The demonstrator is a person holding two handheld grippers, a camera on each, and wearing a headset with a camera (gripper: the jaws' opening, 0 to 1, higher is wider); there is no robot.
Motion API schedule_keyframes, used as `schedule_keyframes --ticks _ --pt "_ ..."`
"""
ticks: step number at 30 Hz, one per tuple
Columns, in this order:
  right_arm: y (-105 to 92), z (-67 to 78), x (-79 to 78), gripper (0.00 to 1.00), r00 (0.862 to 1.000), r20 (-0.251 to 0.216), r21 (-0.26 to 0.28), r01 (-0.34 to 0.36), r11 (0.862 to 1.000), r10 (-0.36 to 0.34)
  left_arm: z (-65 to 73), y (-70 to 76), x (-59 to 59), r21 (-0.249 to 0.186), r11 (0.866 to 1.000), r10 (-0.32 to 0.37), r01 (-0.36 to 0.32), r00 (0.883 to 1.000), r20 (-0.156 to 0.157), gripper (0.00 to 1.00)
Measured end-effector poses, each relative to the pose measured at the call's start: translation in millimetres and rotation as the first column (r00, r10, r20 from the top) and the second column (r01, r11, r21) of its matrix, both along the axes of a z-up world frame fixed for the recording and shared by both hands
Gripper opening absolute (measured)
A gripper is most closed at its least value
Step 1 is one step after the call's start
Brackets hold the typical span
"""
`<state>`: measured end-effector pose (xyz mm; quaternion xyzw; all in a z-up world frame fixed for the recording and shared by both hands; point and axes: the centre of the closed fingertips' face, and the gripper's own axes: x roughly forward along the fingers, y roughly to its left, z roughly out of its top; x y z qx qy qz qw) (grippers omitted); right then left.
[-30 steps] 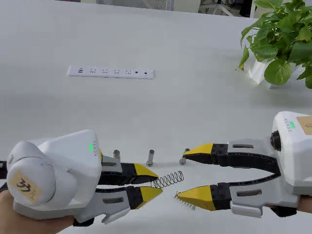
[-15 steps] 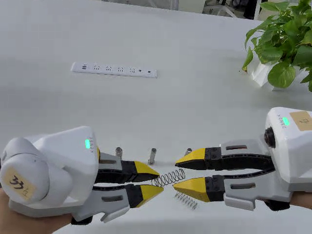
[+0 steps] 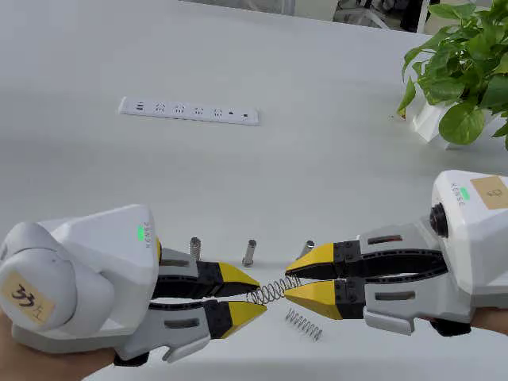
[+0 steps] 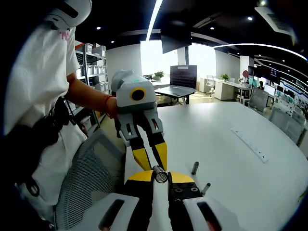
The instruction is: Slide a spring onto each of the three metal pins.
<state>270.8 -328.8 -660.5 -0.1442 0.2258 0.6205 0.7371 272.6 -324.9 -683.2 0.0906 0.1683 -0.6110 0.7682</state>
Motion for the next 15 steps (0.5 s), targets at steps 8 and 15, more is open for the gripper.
schedule_keyframes --ticks 8,15 --pt "2.9 1.6 -2.5 0.06 1.000 0.010 -0.021 -0.025 0.999 0.025 -0.5 0.1 -2.7 -0.004 1.000 -0.006 0.006 1.000 -0.005 0.07" --pt "4.7 4.2 -3.4 0.06 0.998 0.027 -0.041 -0.047 0.998 0.048 -1.3 -2.1 -6.1 0.000 1.000 -0.019 0.019 1.000 -0.007 0.07"
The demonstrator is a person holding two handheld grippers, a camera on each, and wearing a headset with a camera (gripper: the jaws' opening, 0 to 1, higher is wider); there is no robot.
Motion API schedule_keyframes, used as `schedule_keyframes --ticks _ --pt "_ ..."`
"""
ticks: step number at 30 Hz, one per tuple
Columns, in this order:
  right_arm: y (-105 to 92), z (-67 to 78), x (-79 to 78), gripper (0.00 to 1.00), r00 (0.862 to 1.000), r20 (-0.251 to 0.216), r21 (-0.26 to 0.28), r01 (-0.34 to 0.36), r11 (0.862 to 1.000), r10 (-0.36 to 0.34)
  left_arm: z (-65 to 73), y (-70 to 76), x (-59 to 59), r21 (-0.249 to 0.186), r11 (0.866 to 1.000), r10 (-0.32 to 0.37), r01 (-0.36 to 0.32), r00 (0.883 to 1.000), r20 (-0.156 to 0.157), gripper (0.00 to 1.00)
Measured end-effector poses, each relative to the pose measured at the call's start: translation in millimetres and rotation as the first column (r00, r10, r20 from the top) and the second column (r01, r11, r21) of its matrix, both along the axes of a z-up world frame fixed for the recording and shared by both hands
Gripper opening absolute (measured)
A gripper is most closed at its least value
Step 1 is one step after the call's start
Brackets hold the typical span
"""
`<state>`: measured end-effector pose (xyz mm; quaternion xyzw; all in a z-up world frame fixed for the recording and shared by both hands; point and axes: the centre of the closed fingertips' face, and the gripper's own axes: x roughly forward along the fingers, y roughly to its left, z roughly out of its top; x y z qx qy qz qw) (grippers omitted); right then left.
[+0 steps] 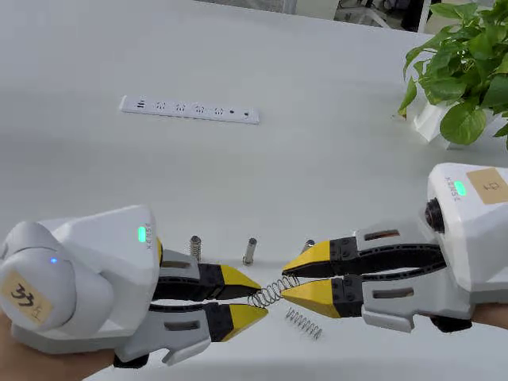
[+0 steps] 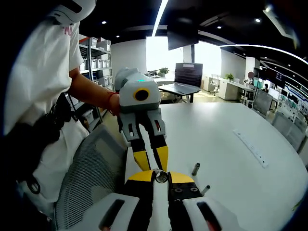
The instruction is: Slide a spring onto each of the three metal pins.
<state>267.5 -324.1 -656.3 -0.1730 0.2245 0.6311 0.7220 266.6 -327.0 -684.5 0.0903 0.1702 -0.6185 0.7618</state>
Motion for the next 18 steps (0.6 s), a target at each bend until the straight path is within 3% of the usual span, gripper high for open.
schedule_keyframes --ticks 18 --pt "3.7 4.1 -3.3 0.06 0.998 0.027 -0.042 -0.047 0.998 0.048 -1.2 -4.4 -1.3 0.007 1.000 -0.020 0.020 1.000 0.000 0.06"
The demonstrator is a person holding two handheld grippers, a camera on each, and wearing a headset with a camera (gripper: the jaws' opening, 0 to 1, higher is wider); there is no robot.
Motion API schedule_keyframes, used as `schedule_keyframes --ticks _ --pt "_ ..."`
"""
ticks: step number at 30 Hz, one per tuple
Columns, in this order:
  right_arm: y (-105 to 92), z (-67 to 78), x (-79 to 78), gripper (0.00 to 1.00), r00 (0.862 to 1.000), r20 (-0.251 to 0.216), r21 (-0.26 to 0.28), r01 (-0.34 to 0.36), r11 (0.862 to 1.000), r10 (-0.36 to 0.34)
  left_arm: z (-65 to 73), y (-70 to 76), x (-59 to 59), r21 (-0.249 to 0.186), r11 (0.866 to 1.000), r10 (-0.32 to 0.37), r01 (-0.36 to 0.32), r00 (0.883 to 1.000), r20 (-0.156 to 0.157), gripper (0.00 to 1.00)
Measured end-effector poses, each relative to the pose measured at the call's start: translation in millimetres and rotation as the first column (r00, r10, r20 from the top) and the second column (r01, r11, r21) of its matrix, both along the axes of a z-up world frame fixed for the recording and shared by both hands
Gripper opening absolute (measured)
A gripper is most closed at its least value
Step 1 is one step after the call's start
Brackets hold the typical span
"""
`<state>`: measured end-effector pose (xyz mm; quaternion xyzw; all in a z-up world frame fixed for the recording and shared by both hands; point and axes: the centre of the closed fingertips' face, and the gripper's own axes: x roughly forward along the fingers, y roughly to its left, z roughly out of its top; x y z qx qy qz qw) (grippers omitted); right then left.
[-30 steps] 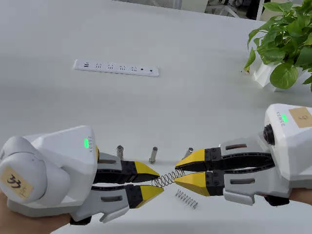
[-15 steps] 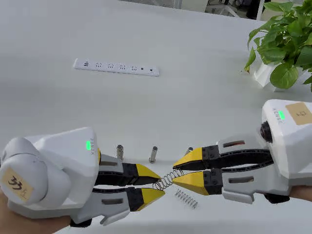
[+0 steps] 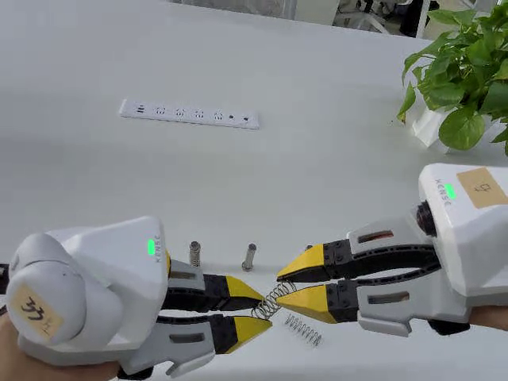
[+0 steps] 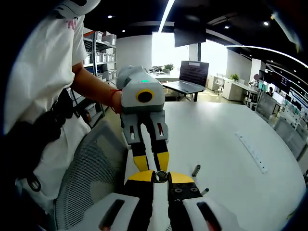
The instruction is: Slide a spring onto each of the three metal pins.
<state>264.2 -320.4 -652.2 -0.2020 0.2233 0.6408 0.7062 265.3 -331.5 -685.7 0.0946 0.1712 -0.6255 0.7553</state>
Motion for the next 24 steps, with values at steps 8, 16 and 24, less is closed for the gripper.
schedule_keyframes --ticks 8,16,24 --pt "3.3 0.7 -2.6 0.06 1.000 0.010 -0.014 -0.019 1.000 0.020 -0.1 -1.5 -1.9 -0.002 1.000 -0.004 0.004 1.000 -0.001 0.06" --pt "4.2 0.0 -3.4 0.06 0.999 0.019 -0.031 -0.032 0.999 0.033 -0.6 -0.7 -2.8 -0.008 1.000 0.002 -0.002 1.000 -0.004 0.06" --pt "4.4 -1.0 -3.4 0.07 0.999 0.005 -0.039 -0.037 0.999 0.037 -1.3 -1.0 -3.7 -0.016 1.000 0.006 -0.006 1.000 -0.005 0.06"
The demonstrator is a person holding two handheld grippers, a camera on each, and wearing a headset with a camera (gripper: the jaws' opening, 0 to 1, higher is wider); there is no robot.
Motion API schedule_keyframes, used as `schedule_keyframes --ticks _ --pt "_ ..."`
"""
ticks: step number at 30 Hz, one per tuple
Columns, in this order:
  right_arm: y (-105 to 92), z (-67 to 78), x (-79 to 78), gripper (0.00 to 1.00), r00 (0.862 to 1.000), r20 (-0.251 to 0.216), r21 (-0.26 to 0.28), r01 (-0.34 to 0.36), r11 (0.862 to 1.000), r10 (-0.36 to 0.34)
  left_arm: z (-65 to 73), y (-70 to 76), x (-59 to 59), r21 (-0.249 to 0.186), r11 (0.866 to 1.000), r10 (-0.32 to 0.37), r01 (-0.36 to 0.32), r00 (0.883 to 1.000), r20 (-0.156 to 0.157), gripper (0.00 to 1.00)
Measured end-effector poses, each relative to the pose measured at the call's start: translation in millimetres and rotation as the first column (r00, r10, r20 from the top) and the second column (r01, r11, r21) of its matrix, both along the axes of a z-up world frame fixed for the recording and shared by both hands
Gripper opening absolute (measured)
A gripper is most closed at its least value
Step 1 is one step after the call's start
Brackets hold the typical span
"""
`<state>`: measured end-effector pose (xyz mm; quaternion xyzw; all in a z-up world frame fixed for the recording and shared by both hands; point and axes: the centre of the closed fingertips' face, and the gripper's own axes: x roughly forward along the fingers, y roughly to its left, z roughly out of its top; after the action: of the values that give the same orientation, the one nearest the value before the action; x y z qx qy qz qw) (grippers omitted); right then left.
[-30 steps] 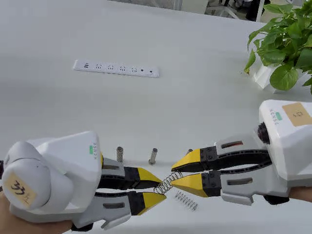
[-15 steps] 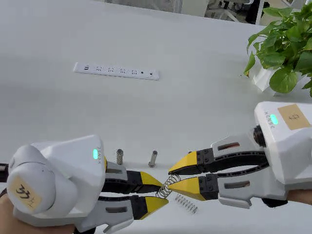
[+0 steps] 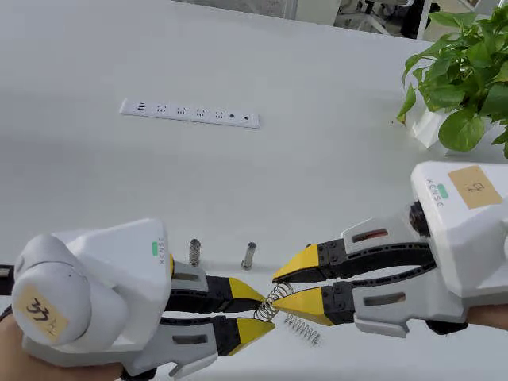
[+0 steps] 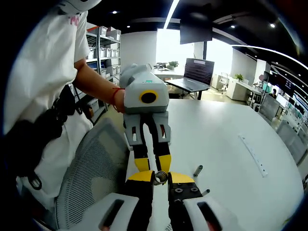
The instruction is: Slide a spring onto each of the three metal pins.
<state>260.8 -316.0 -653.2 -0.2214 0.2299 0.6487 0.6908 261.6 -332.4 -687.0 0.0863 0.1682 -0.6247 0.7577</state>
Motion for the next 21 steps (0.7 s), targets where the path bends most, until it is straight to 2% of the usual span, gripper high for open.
schedule_keyframes --ticks 9,16,21 --pt "-0.9 -1.4 0.7 0.10 1.000 -0.009 -0.016 -0.005 1.000 0.005 -0.5 -0.5 -1.1 -0.005 1.000 -0.001 0.001 1.000 0.000 0.06" --pt "-5.2 0.5 0.7 0.13 0.998 -0.022 -0.082 -0.060 0.995 0.058 0.2 -2.1 -1.5 -0.009 1.000 -0.002 0.002 1.000 0.002 0.06" --pt "-6.7 -4.2 -2.0 0.14 0.990 -0.031 -0.162 -0.138 0.977 0.135 -0.6 -4.6 -3.2 -0.005 1.000 -0.004 0.004 1.000 0.002 0.06"
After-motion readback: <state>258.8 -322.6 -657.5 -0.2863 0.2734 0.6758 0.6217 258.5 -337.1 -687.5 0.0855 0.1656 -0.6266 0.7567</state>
